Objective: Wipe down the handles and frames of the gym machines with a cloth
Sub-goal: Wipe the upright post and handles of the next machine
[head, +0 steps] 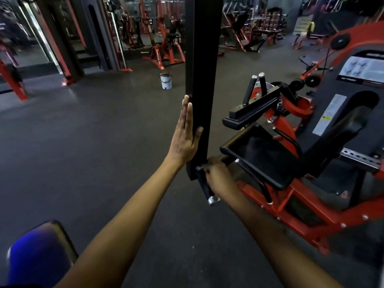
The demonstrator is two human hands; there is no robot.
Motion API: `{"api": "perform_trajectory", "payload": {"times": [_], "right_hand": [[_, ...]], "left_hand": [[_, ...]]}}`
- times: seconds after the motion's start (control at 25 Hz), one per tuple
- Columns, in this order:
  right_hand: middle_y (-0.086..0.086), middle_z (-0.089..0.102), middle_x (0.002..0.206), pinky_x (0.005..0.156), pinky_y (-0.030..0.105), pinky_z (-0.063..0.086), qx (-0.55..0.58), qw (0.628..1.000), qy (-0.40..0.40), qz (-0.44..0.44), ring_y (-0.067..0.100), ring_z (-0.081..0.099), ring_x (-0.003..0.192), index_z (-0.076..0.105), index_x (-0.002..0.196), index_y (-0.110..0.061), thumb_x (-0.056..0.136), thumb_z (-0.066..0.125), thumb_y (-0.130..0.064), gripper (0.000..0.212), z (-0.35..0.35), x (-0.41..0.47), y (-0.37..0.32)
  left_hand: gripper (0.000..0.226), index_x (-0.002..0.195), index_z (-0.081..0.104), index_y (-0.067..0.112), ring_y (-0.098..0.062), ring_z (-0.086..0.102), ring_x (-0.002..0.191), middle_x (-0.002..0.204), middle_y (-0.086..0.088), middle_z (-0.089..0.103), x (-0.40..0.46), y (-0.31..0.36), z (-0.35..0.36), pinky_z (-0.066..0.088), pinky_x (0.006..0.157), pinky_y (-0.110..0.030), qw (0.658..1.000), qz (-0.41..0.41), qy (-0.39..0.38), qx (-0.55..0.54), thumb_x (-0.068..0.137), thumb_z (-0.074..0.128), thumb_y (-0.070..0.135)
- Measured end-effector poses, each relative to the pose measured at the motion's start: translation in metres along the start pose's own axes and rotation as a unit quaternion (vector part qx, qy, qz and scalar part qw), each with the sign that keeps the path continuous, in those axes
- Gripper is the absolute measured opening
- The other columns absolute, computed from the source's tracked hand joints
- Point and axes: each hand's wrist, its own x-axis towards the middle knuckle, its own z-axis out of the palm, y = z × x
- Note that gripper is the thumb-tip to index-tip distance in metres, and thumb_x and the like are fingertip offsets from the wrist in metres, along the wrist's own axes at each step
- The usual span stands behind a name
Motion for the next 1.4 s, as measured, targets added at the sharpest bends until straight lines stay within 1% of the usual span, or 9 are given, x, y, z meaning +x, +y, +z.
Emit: {"api": "perform_trajectory", "payload": {"times": [0.2, 0.52, 0.88, 1.0, 1.08, 1.16, 1.28, 1.32, 1.4], "right_hand": [[0.016, 0.057, 0.110, 0.086, 0.034, 0.046, -0.094, 0.993, -0.023, -0.063, 0.031, 0.056, 0.101, 0.063, 0.116, -0.003, 0.083, 0.055, 0.003, 0.035, 0.002, -0.063, 0.014], [0.010, 0.060, 0.099, 0.066, 0.034, 0.056, -0.242, 0.954, -0.082, -0.158, 0.029, 0.056, 0.100, 0.073, 0.085, 0.002, 0.074, 0.062, -0.006, 0.017, 0.010, -0.026, -0.024], [0.015, 0.053, 0.119, 0.091, 0.040, 0.046, -0.287, 0.934, -0.133, -0.165, 0.032, 0.036, 0.124, 0.061, 0.114, 0.004, 0.091, 0.044, -0.006, 0.031, 0.015, -0.009, -0.029], [0.008, 0.064, 0.103, 0.090, 0.022, 0.046, -0.145, 0.968, -0.060, -0.193, 0.022, 0.055, 0.106, 0.072, 0.090, -0.003, 0.076, 0.053, -0.001, 0.024, -0.001, -0.051, 0.000], [-0.001, 0.070, 0.090, 0.078, 0.005, 0.041, 0.124, 0.992, 0.037, 0.001, 0.009, 0.061, 0.087, 0.075, 0.082, -0.005, 0.076, 0.057, 0.006, 0.022, -0.010, -0.061, 0.011], [0.000, 0.069, 0.079, 0.069, 0.009, 0.044, 0.348, 0.905, 0.062, 0.236, 0.006, 0.063, 0.075, 0.073, 0.092, 0.001, 0.081, 0.055, 0.009, 0.023, -0.004, -0.037, 0.023], [0.018, 0.066, 0.081, 0.075, 0.027, 0.053, 0.618, 0.700, -0.072, 0.351, 0.022, 0.065, 0.075, 0.057, 0.105, 0.019, 0.089, 0.043, 0.009, 0.024, 0.023, -0.004, 0.032], [0.023, 0.067, 0.091, 0.086, 0.031, 0.053, 0.647, 0.665, -0.100, 0.358, 0.025, 0.066, 0.083, 0.056, 0.108, 0.017, 0.091, 0.044, 0.006, 0.024, 0.027, -0.002, 0.034], [0.025, 0.063, 0.114, 0.092, 0.033, 0.051, 0.612, 0.680, -0.122, 0.385, 0.026, 0.063, 0.096, 0.055, 0.119, 0.013, 0.091, 0.045, 0.001, 0.032, 0.024, -0.020, 0.042]], "left_hand": [[0.072, 0.150, -0.015, 0.034, -0.018, -0.009, 0.147, 0.157, 0.015, -0.019, -0.002, -0.003, 0.005, 0.010, 0.120, -0.047, 1.000, -0.005, 0.008, -0.030, 0.101, 0.036, 0.015], [0.069, 0.150, -0.014, 0.032, -0.017, -0.010, 0.147, 0.157, 0.014, -0.019, -0.002, -0.007, 0.006, 0.008, 0.120, -0.045, 0.999, 0.025, 0.009, -0.044, 0.102, 0.033, 0.016], [0.070, 0.151, -0.013, 0.033, -0.016, -0.009, 0.147, 0.157, 0.015, -0.018, -0.003, -0.009, 0.008, 0.008, 0.120, -0.041, 0.998, 0.034, 0.015, -0.045, 0.101, 0.033, 0.014], [0.074, 0.151, -0.013, 0.031, -0.018, -0.007, 0.147, 0.158, 0.014, -0.017, -0.003, -0.005, 0.012, 0.009, 0.120, -0.042, 0.998, 0.026, 0.028, -0.044, 0.099, 0.033, 0.005], [0.077, 0.151, -0.013, 0.030, -0.019, -0.005, 0.147, 0.158, 0.012, -0.016, -0.004, 0.004, 0.019, 0.010, 0.120, -0.044, 0.998, 0.000, 0.060, -0.030, 0.097, 0.032, -0.001], [0.076, 0.151, -0.013, 0.031, -0.016, -0.004, 0.148, 0.158, 0.014, -0.016, -0.003, 0.010, 0.025, 0.012, 0.120, -0.044, 0.996, -0.021, 0.085, -0.020, 0.098, 0.032, 0.000], [0.071, 0.150, -0.014, 0.035, -0.012, -0.005, 0.147, 0.157, 0.018, -0.017, -0.003, 0.008, 0.026, 0.014, 0.120, -0.041, 0.996, -0.009, 0.088, -0.011, 0.103, 0.035, 0.015], [0.071, 0.150, -0.015, 0.036, -0.012, -0.005, 0.147, 0.157, 0.018, -0.017, -0.003, 0.007, 0.025, 0.014, 0.120, -0.040, 0.996, -0.006, 0.088, -0.011, 0.103, 0.035, 0.017], [0.070, 0.149, -0.015, 0.036, -0.012, -0.005, 0.147, 0.157, 0.018, -0.017, -0.002, 0.008, 0.024, 0.014, 0.120, -0.039, 0.996, -0.006, 0.084, -0.015, 0.103, 0.034, 0.017]]}}
